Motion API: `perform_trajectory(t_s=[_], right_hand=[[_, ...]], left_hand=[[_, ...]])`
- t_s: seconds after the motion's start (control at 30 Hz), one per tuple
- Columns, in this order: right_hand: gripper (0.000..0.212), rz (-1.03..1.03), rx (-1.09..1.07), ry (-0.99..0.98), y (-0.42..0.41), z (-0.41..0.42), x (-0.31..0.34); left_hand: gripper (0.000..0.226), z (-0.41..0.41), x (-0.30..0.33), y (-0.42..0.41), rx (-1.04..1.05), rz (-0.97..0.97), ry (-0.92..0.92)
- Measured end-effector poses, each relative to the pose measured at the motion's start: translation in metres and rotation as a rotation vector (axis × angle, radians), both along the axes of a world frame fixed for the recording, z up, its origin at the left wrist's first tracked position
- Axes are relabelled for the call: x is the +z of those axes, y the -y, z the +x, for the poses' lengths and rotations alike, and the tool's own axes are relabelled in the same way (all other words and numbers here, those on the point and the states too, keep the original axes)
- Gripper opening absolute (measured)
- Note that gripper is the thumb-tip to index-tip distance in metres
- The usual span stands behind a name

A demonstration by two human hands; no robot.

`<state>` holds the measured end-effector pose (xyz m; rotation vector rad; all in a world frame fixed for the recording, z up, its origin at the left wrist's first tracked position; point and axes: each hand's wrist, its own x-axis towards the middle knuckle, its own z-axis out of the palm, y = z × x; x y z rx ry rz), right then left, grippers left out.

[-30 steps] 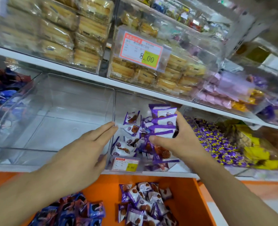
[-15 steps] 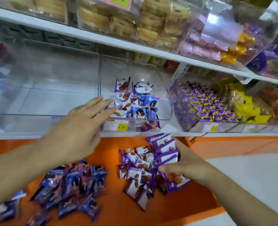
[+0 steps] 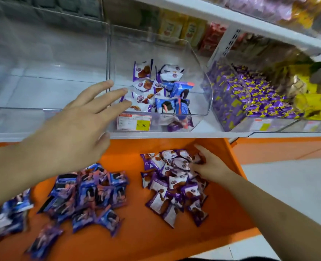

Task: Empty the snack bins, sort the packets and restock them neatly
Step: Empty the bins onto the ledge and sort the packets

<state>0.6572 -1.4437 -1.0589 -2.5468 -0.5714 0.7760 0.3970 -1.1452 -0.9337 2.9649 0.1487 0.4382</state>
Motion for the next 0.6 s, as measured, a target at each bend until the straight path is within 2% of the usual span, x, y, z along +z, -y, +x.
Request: perform_trajectory(t_s=[0.13, 0.23, 0.3, 0.37, 0.5, 0.6], right_hand=[[0.052, 0.161, -0.106, -0.053, 0.003, -0.017, 0.038], [0.03, 0.246, 0.003, -0.009, -0.004, -0.034, 0.079], [0.023, 0.299, 0.121, -0.005, -0.015, -0.046, 0.116], [0.022, 0.341, 0.234, 0.025, -0.031, -0.056, 0.153], [0.026, 0.467, 0.307, 0.296, -0.079, -0.054, 0.2], [0.048, 0.289, 0.366, 0.554, -0.116, -0.032, 0.206]], left_hand=[[0.084, 0.001, 0.005, 0.0, 0.005, -0.023, 0.037], [0.086, -0.003, 0.009, -0.002, 0.054, -0.041, 0.064], [0.087, -0.006, 0.011, -0.004, 0.081, -0.074, 0.061], [0.088, -0.008, 0.01, -0.007, 0.088, -0.099, 0.031], [0.088, -0.012, 0.009, -0.012, 0.059, -0.132, 0.032], [0.083, -0.012, 0.011, -0.006, 0.089, -0.154, -0.011]])
